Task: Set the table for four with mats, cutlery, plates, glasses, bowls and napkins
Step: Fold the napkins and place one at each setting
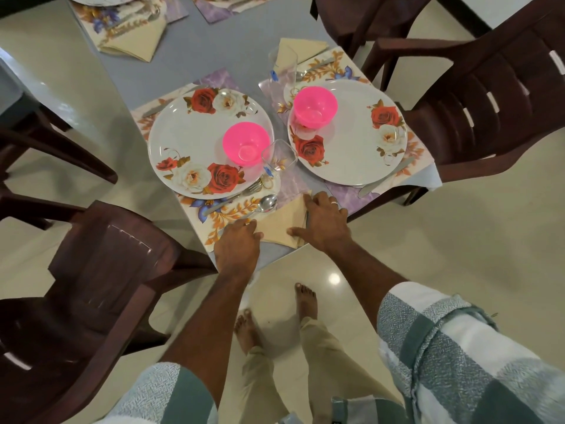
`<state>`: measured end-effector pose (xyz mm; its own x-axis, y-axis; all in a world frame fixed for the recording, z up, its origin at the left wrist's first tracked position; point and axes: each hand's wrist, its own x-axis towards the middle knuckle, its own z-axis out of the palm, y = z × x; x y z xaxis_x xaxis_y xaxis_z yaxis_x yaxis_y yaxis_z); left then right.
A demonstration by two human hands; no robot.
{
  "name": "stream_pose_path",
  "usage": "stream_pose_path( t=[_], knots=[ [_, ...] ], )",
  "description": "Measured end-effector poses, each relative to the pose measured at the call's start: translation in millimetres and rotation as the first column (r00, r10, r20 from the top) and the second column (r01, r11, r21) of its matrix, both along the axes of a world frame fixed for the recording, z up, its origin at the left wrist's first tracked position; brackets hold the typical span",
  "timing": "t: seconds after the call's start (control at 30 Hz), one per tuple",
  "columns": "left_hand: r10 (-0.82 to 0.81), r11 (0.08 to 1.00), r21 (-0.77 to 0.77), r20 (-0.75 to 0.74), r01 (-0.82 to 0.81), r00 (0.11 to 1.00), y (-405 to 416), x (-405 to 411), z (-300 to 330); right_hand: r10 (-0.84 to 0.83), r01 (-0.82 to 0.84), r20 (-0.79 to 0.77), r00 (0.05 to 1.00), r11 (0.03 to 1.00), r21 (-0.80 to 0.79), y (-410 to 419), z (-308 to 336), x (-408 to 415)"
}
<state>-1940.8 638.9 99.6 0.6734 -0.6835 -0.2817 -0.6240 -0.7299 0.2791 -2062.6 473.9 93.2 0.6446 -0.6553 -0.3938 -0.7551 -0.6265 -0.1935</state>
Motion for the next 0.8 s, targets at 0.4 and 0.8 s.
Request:
stream_pose_path(
  t=[0.4, 0.8],
  knots=[
    [0.213, 0.972, -0.099, -0.015, -0.213, 0.977, 17.1, 24.9, 18.1, -0.024, 0.044, 0.344, 0.939, 0.998, -0.049, 12.0, 4.2, 32.9],
    [0.031, 0.999, -0.038, -0.051, -0.033, 0.998, 37.1, 73.9, -4.5, -0.314, 0.335, 0.193, 0.929, 0.938, -0.084, 36.6, 2.8, 75.9]
  ],
)
